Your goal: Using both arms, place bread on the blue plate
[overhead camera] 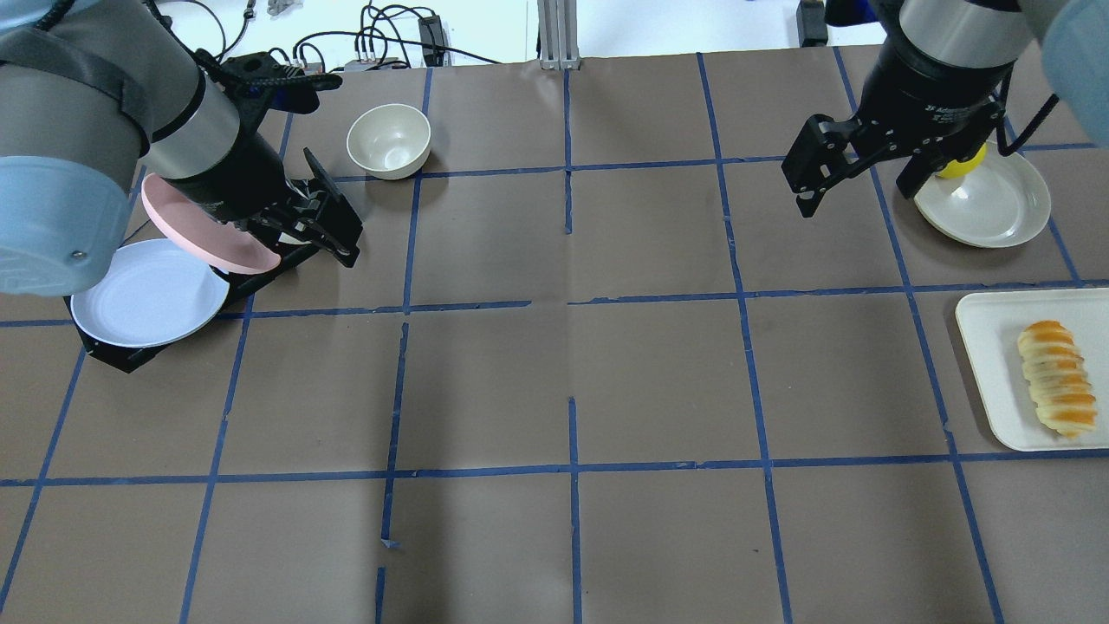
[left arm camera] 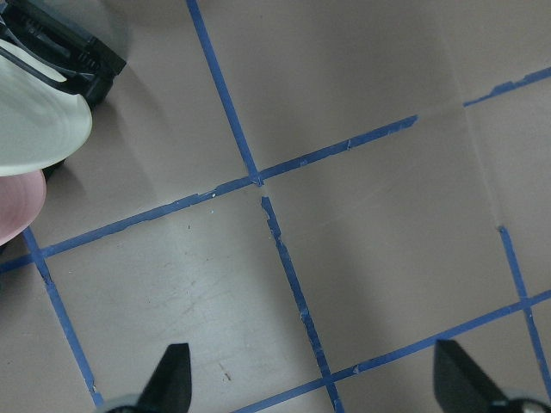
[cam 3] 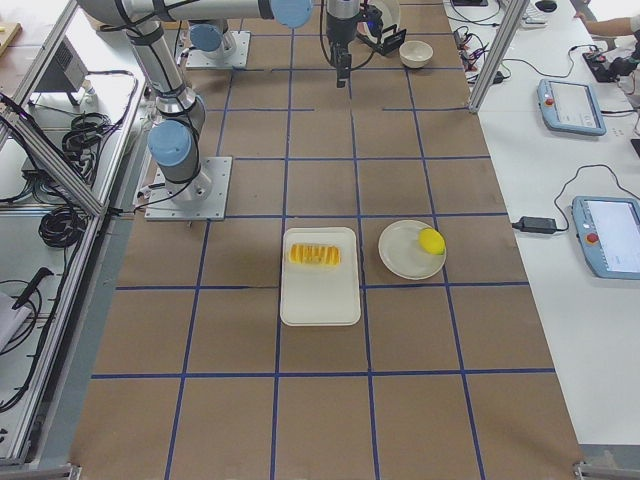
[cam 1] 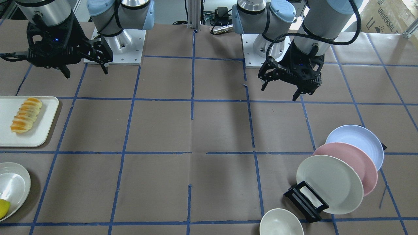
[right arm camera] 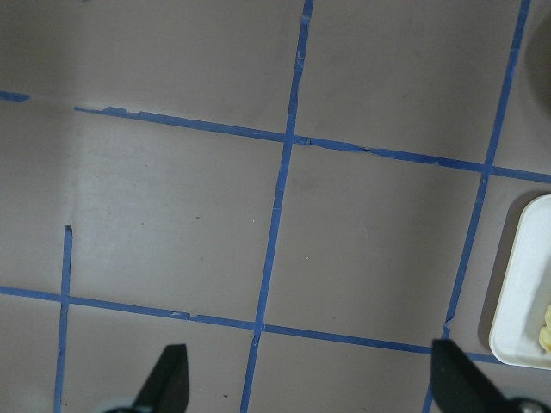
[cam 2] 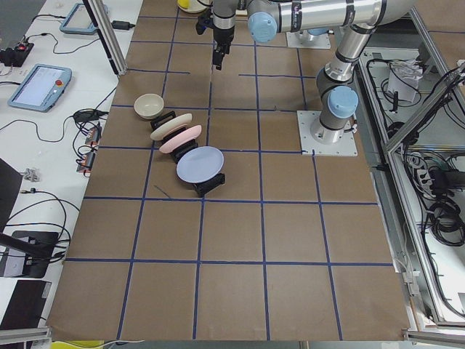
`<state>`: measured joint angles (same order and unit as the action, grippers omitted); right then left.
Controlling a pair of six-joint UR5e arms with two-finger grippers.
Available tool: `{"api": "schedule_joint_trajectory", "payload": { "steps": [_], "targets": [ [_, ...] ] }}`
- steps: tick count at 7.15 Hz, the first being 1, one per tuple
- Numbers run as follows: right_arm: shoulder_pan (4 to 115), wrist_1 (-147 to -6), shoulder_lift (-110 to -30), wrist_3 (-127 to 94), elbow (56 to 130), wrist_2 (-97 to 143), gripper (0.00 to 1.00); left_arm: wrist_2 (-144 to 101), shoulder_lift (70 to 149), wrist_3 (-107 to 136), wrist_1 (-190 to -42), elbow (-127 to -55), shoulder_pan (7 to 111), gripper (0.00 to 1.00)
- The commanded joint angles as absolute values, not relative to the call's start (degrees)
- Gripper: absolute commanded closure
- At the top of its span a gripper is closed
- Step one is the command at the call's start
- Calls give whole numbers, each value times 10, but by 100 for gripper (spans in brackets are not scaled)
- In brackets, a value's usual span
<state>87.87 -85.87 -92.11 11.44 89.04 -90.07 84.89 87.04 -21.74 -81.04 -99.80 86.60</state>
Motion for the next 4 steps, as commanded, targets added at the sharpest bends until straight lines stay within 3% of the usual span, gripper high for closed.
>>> {"api": "schedule_joint_trajectory", "payload": {
  "steps": [1,4],
  "targets": [
    [879,-858,-922,114,891,-901,0,848,867,-215,-810,-998,863,0],
    [879,-857,-921,116,892,-901,0,858,850,-218,-822,-1000,864,0]
  ]
}}
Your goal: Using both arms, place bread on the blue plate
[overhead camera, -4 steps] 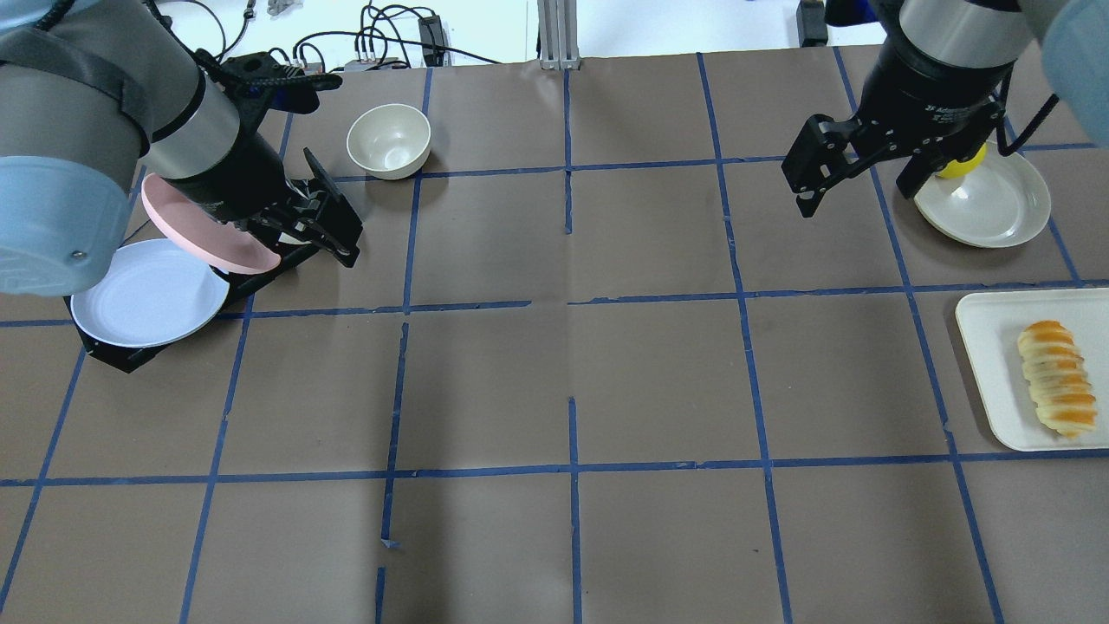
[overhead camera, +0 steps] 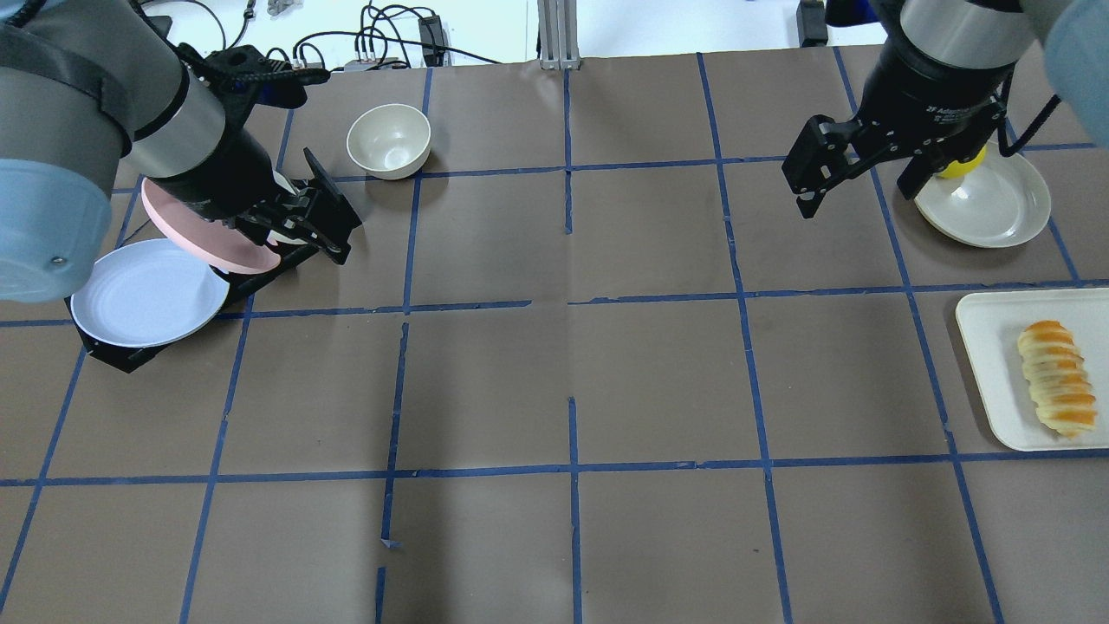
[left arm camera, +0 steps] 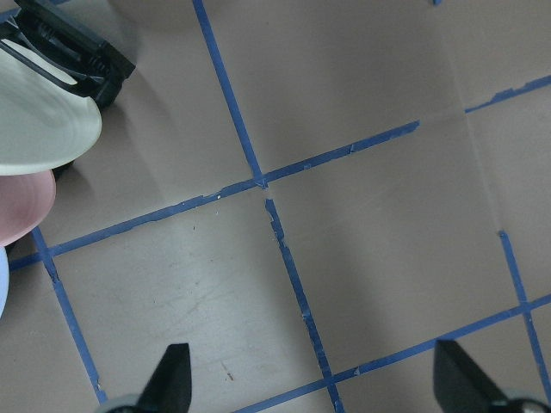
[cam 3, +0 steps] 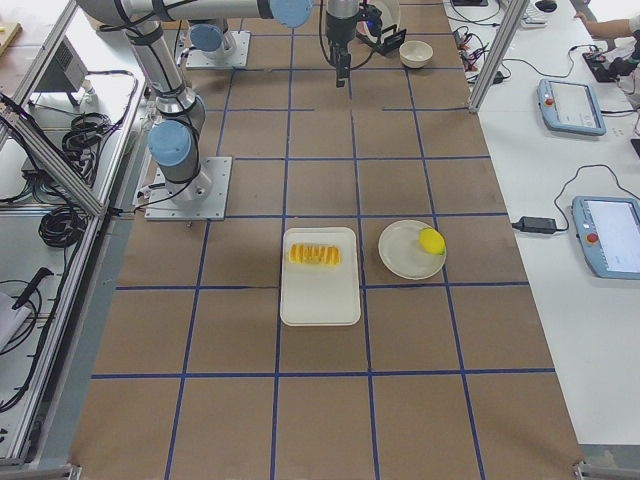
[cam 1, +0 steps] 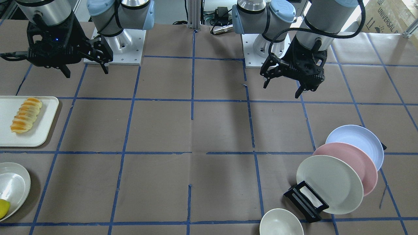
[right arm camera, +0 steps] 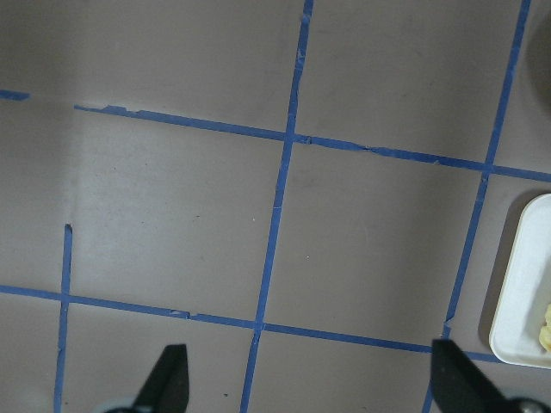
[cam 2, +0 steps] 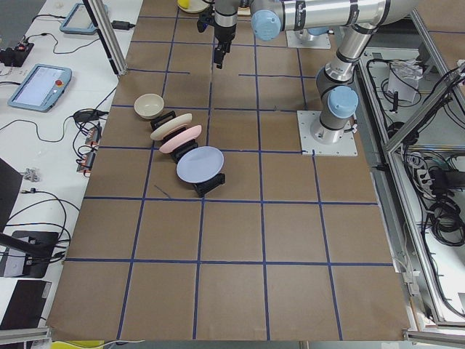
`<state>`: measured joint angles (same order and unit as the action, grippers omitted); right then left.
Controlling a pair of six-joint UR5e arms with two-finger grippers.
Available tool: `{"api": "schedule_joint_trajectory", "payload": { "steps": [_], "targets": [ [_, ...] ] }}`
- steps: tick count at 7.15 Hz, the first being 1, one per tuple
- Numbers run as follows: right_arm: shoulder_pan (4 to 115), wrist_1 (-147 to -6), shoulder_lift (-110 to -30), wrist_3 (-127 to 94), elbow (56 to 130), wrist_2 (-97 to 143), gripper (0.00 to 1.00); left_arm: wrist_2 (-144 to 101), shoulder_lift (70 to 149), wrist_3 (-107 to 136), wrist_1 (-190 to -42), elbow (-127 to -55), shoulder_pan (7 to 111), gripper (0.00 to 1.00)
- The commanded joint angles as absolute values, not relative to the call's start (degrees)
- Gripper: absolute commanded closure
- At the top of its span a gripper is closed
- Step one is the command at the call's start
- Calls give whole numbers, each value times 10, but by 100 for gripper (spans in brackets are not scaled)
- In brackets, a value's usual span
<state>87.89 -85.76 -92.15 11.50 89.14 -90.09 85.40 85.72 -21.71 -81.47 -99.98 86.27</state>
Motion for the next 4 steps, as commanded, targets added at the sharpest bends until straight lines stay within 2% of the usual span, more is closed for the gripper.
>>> {"api": "schedule_joint_trajectory", "payload": {
  "steps": [1,3,4],
  "targets": [
    [876,-857,-919,119,892,-903,0,858,844,-219,-823,-1014,863,0],
    [859,-866,-918,185,908,-912,0,871,837,-240,-824,-1012,839,0],
    [820,-887,-918,233,929,-919,0,881,838,-308,-826,-1017,792,0]
  ]
}}
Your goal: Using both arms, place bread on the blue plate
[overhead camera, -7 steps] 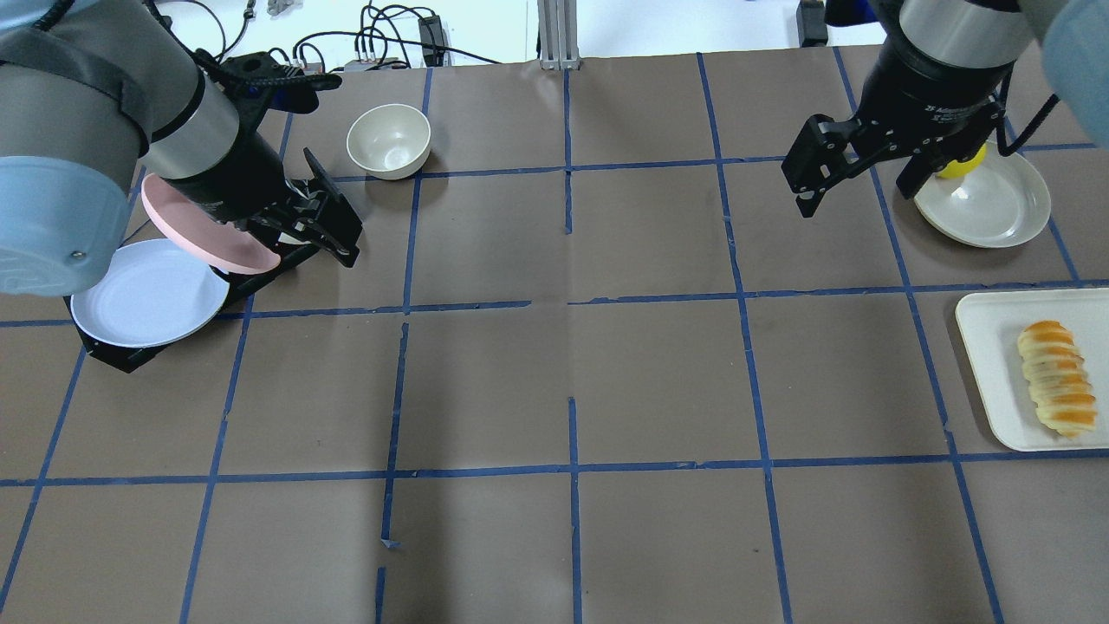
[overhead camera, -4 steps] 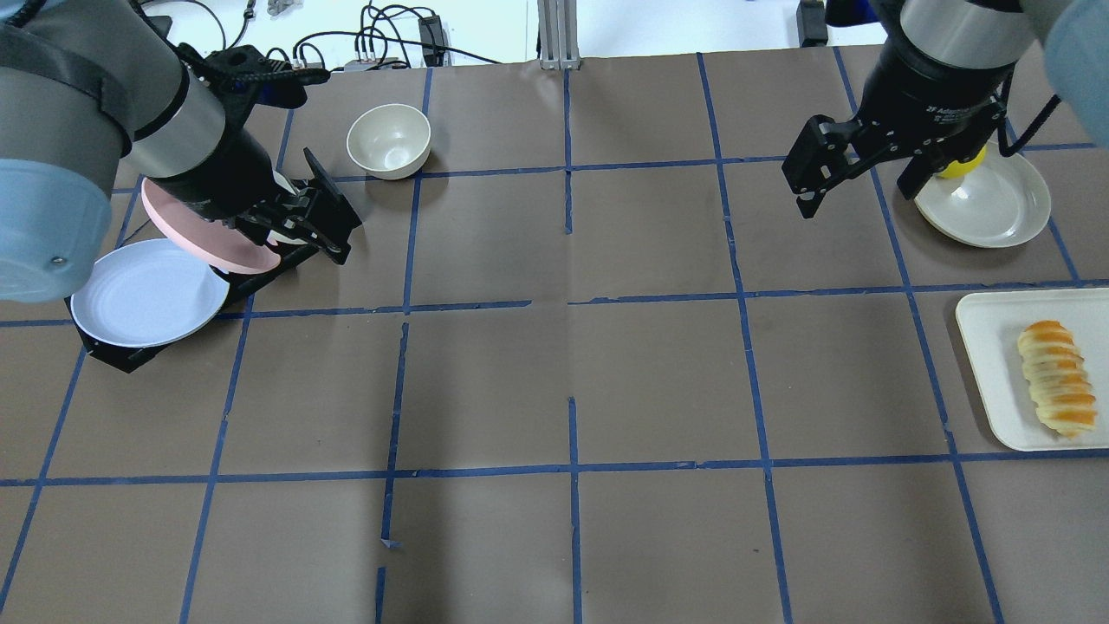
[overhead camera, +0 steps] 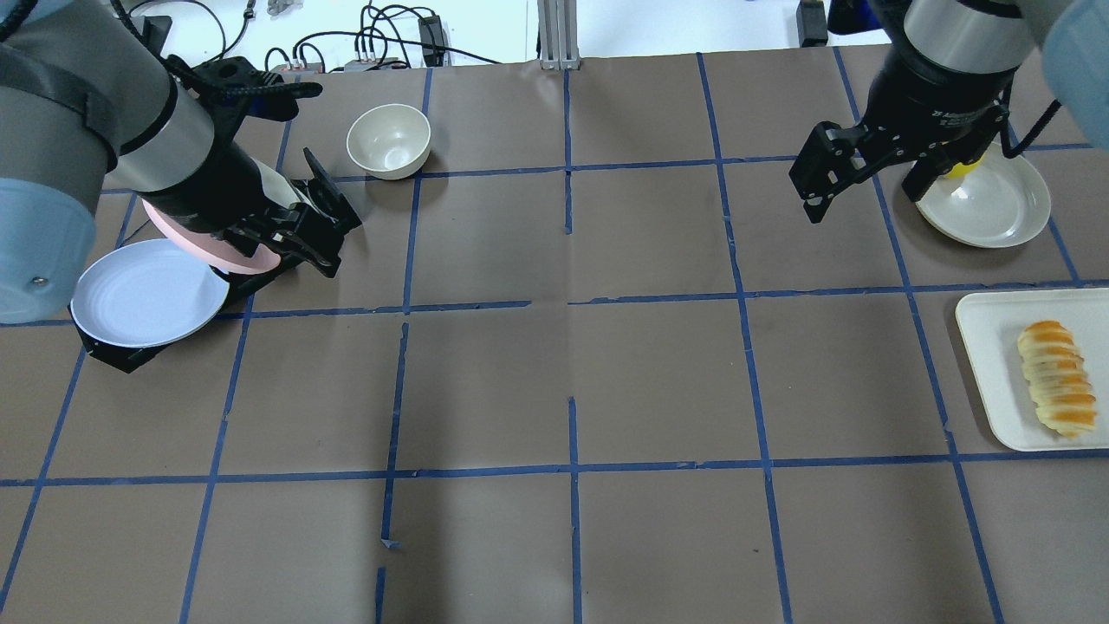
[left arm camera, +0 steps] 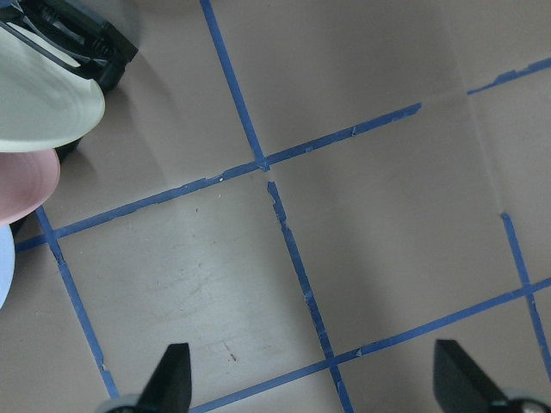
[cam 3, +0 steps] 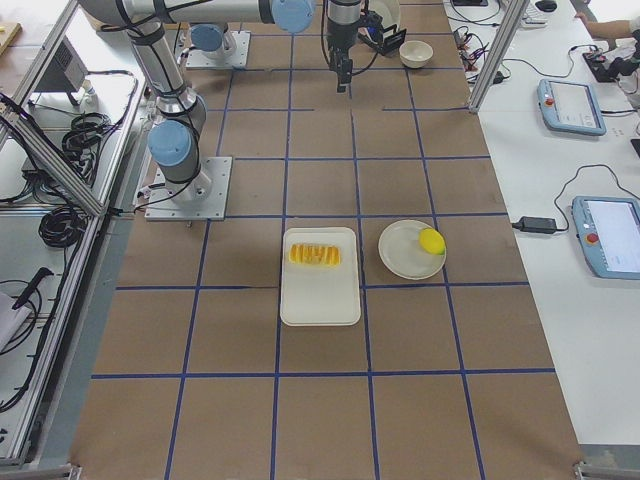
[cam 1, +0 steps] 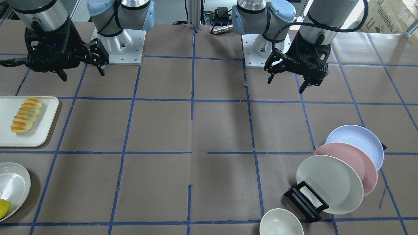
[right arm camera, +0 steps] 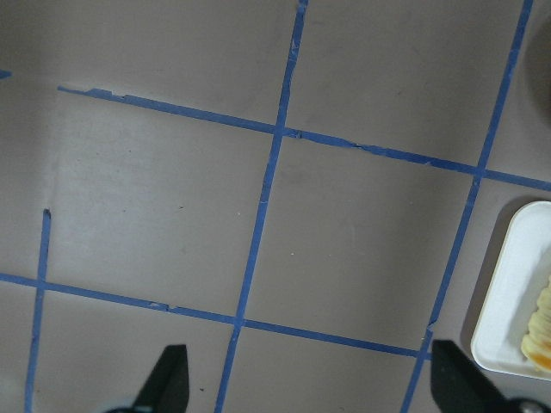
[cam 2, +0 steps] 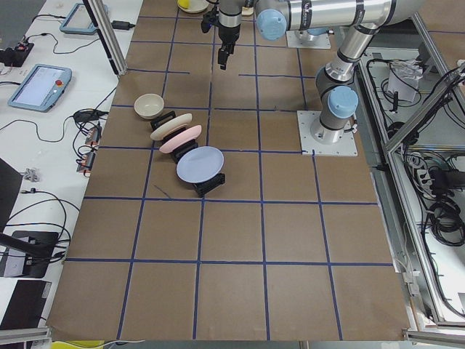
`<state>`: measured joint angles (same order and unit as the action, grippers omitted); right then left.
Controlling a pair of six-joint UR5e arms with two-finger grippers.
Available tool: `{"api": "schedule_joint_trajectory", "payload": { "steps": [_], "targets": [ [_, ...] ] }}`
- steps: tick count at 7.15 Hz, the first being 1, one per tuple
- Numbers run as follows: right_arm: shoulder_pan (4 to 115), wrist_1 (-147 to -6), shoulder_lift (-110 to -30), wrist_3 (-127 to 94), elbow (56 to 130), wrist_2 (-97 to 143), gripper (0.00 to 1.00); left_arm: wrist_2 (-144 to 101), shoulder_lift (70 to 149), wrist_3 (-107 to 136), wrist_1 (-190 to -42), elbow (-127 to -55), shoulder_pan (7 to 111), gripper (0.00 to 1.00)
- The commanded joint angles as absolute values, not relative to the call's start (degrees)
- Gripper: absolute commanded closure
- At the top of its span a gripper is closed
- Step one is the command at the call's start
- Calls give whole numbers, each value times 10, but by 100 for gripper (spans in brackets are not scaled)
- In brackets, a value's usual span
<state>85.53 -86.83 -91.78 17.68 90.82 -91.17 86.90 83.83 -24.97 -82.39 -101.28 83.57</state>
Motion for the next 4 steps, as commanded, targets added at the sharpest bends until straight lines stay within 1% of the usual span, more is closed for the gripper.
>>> {"api": "schedule_joint_trajectory", "payload": {
  "steps": [1,2,4],
  "targets": [
    [759,-922,-918,274,966,-927,0,900,841,-406,-830,-1026,749,0],
    [695,-951,-918,323,1013,-928,0,903,845,-463,-827,-1034,697,0],
    [567,-1077,-914,438,1113,-924,0,903,867,-549,-821,-1034,603,0]
  ]
}}
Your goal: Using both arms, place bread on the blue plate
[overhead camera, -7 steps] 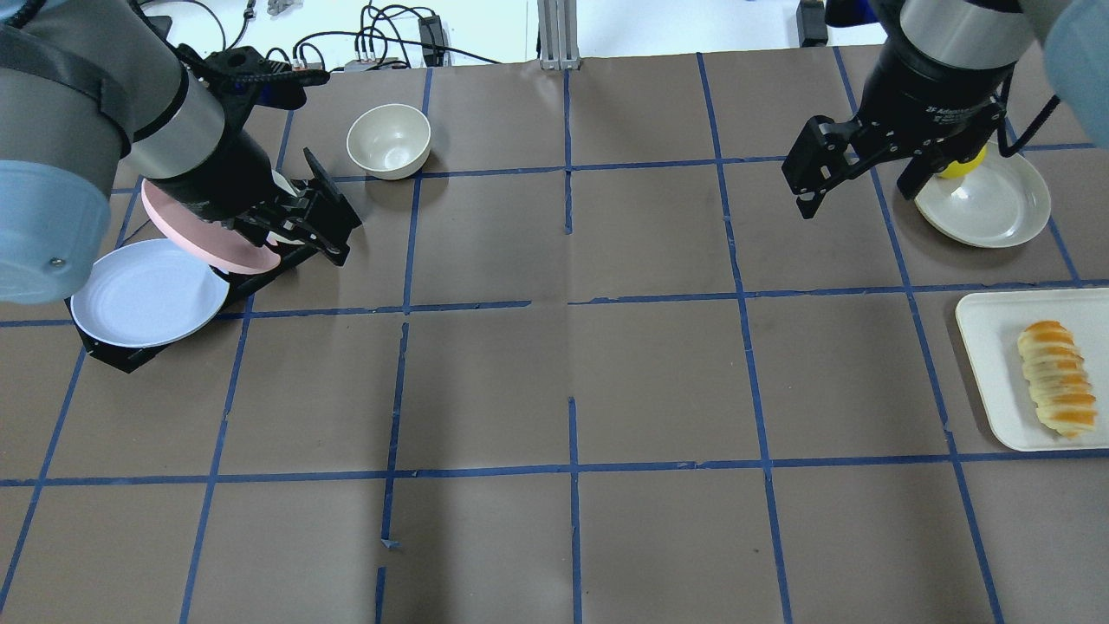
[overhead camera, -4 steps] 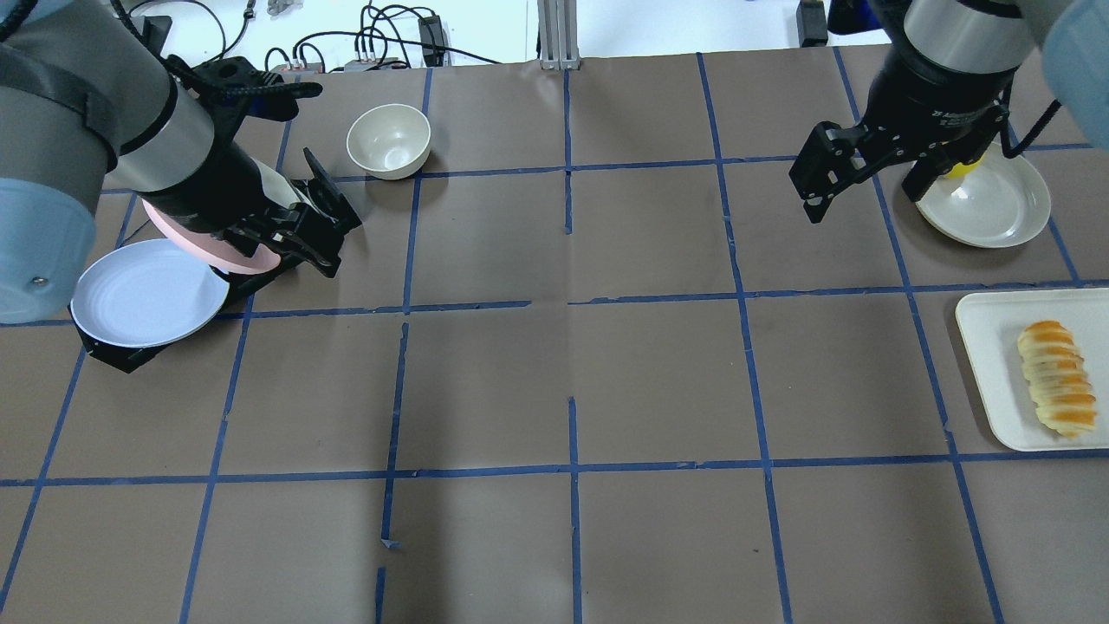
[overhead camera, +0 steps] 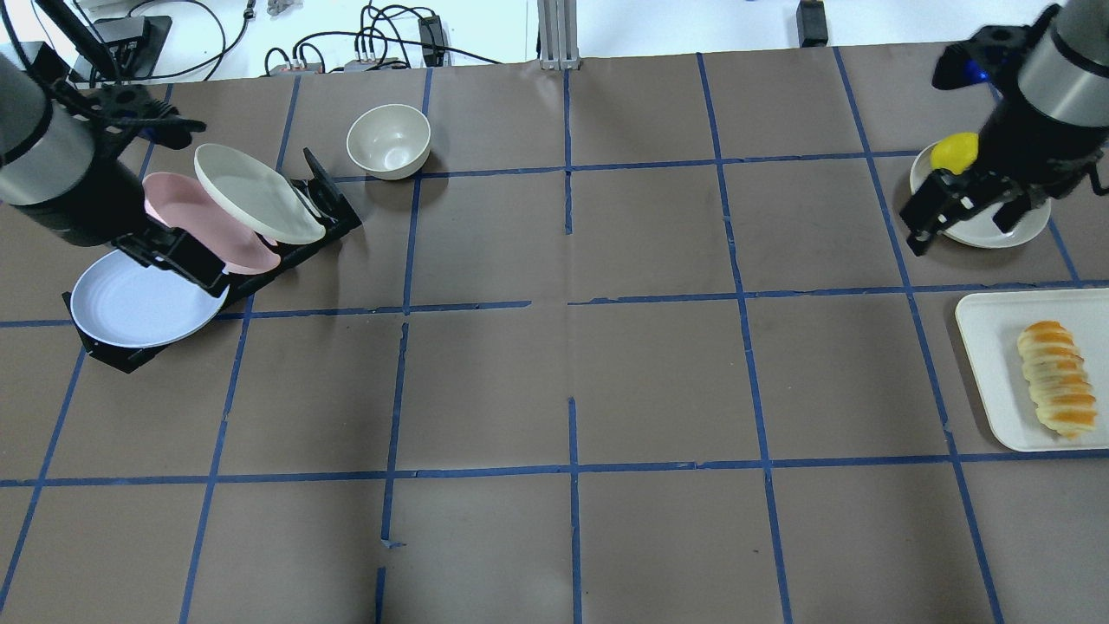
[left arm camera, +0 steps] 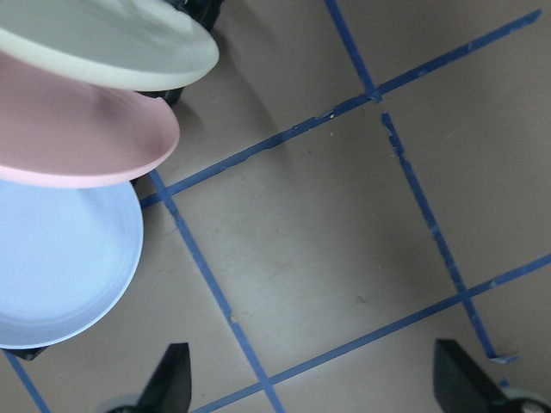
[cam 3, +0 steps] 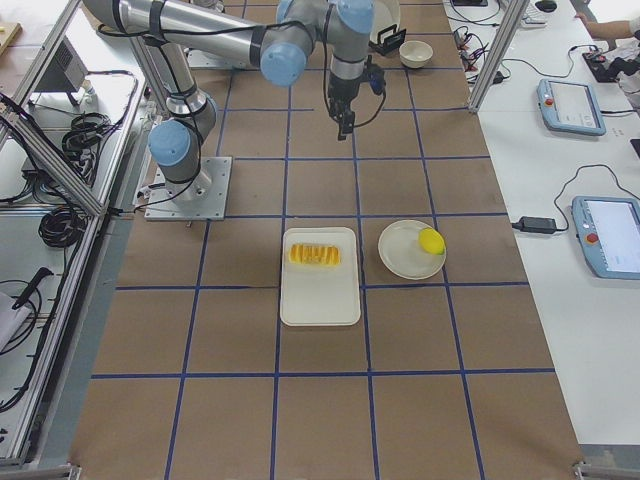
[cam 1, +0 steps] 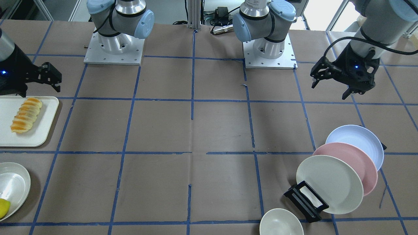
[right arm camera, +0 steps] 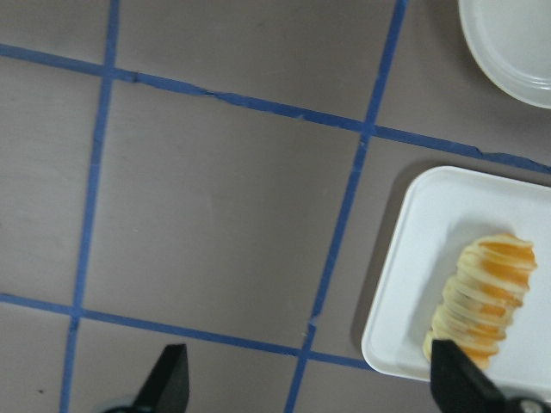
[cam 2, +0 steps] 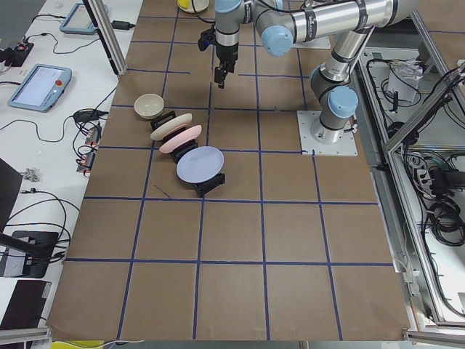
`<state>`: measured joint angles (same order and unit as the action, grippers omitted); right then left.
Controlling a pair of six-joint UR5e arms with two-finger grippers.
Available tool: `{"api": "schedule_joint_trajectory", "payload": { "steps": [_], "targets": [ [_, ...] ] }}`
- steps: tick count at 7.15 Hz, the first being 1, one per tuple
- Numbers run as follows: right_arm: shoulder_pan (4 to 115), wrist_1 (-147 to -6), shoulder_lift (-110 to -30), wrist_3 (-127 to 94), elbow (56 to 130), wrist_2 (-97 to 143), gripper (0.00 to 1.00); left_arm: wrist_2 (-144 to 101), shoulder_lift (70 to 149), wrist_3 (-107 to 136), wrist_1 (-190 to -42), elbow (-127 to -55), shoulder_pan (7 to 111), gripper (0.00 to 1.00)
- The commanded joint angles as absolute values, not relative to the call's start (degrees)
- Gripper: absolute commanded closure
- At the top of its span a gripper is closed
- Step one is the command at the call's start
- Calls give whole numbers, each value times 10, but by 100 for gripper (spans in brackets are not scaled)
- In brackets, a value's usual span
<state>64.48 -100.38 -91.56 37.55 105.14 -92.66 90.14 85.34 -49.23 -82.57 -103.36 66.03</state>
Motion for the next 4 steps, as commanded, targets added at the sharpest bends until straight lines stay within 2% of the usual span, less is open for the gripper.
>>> {"api": "schedule_joint_trajectory", "payload": {
  "steps": [1,2,4],
  "targets": [
    [529,-1112,-913,440,1153,-921,0,903,902,-588,-819,-1020,559,0],
    [510,-1128,-899,440,1164,-922,0,902,957,-630,-805,-1002,517,0],
    [473,-1196,-814,440,1165,-926,1,898,1068,-659,-793,-915,496,0]
  ]
}}
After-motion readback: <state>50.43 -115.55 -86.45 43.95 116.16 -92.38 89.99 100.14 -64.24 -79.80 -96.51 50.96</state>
